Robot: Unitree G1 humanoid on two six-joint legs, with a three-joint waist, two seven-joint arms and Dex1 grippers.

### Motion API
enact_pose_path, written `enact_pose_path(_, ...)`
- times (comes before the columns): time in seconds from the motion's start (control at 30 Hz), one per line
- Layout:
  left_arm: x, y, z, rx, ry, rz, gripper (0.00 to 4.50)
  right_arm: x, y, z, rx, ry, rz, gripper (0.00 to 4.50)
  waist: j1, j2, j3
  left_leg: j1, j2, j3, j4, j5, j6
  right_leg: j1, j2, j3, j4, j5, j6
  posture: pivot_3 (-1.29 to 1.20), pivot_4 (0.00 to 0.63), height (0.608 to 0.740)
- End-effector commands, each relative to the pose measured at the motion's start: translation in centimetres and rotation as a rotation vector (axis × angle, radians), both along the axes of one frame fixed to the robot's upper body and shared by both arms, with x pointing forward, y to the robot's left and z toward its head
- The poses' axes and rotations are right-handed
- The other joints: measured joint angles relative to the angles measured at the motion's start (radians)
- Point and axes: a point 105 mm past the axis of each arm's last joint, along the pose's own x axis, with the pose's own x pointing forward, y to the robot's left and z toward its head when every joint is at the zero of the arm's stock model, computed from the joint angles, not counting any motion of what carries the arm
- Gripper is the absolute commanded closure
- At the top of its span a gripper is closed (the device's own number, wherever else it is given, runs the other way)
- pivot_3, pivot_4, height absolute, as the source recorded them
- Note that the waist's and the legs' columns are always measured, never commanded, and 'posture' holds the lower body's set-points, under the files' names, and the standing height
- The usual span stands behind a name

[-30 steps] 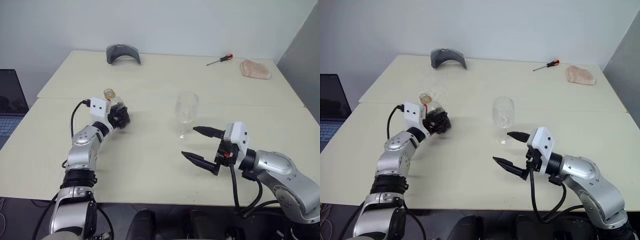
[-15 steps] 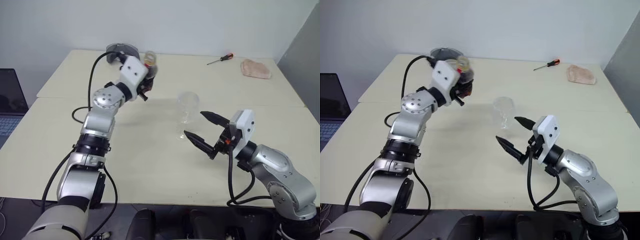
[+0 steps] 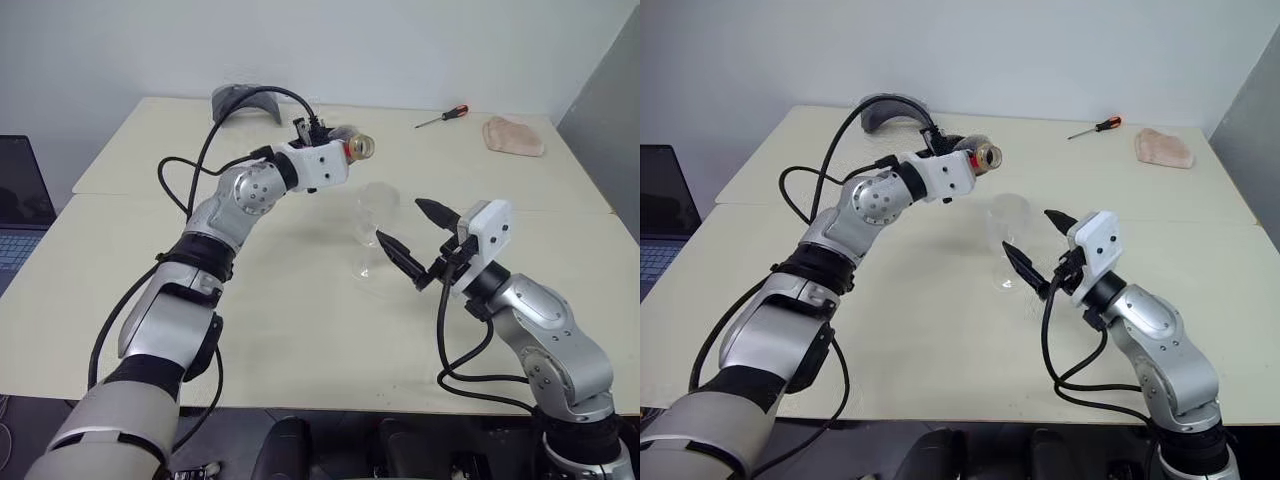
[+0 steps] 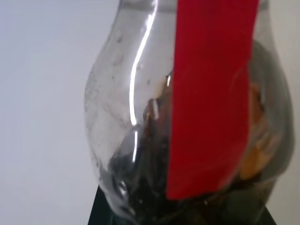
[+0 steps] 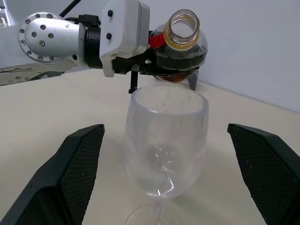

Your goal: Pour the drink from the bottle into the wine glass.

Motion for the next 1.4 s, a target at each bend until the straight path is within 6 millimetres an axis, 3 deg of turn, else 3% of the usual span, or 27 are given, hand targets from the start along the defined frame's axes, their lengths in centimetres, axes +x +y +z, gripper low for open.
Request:
enact_pose_path(0.03, -0.7, -1.0, 2.3, 0.026, -0.12, -0.053, 3.58, -0.3, 0.2, 0.7, 0.005, -0.047, 0.004, 0.0, 0.0, 0.0, 0.0, 0.0, 0.0, 0.0, 0.0, 0.0, 0.0, 0.0, 0.0, 0.0, 0.0, 0.0, 0.0, 0.0, 0.15, 0.74)
enact_pose_path(0.43, -1.0, -1.3, 2.6, 0.154, -0.234, -0.082, 3.58, -0.2, 0.6, 0.7, 0.002, -0.034, 0.013, 0.0, -0.001, 0.0, 0.0, 0.0, 0.0, 0.0, 0.001, 0.0, 0.0, 0.0, 0.0, 0.0, 0.001, 0.0, 0.0, 0.0, 0.15, 0.74)
enact_pose_path(1.4, -1.0, -1.1, 3.7, 0.21, -0.38, -0.061, 3.58, -0.2, 0.8, 0.0, -0.027, -0.023, 0.006, 0.0, -0.001, 0.0, 0.0, 0.0, 0.0, 0.0, 0.002, 0.0, 0.0, -0.001, 0.0, 0.0, 0.004, 0.0, 0.0, 0.0, 0.15, 0.74)
